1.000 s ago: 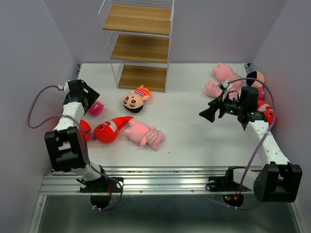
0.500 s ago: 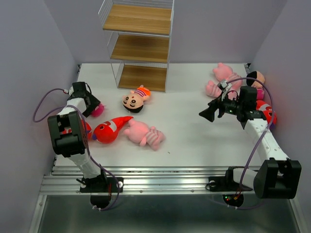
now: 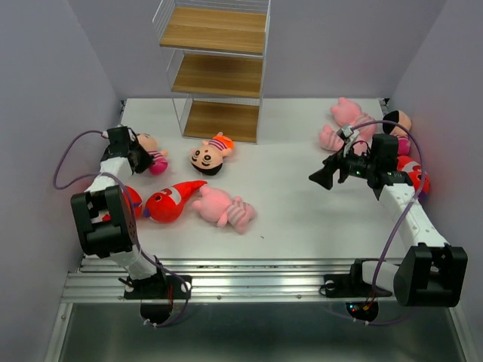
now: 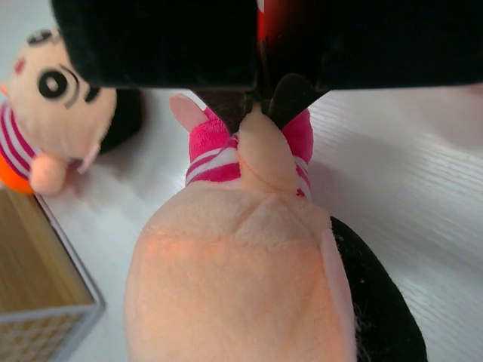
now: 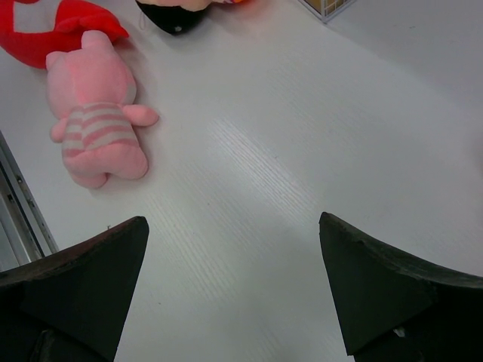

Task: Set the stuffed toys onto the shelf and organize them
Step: Grab a stuffed toy with the left arm, then pass the stuffed toy from the left arm to the right

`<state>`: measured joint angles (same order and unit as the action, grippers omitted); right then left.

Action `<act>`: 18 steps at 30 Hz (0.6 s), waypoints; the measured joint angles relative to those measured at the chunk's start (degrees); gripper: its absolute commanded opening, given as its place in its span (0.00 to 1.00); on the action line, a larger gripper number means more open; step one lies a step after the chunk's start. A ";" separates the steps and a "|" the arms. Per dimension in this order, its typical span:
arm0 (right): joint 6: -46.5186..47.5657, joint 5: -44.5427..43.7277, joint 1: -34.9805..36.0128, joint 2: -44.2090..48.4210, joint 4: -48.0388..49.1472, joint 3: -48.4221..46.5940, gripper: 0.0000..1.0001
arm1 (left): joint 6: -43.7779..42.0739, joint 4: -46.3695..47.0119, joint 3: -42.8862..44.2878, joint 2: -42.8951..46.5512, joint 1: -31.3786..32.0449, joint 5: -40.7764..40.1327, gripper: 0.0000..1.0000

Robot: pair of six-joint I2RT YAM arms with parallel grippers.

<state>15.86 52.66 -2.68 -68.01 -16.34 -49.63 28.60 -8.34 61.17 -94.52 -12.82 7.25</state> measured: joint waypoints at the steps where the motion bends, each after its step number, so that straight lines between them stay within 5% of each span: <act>1: 0.11 0.52 0.00 0.02 0.07 0.11 1.00 | -0.72 0.35 -0.83 1.57 0.13 1.81 0.00; 7: 0.79 3.91 0.00 0.63 0.07 1.73 1.00 | -4.42 2.91 -7.23 16.31 4.59 11.19 0.00; 18: 1.07 14.43 0.00 2.84 0.00 1.84 1.00 | -5.38 7.52 -16.31 33.62 28.65 22.77 0.00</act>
<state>16.93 67.09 -2.68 -65.17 -16.34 -47.79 23.22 -0.82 44.86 -60.90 15.84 30.02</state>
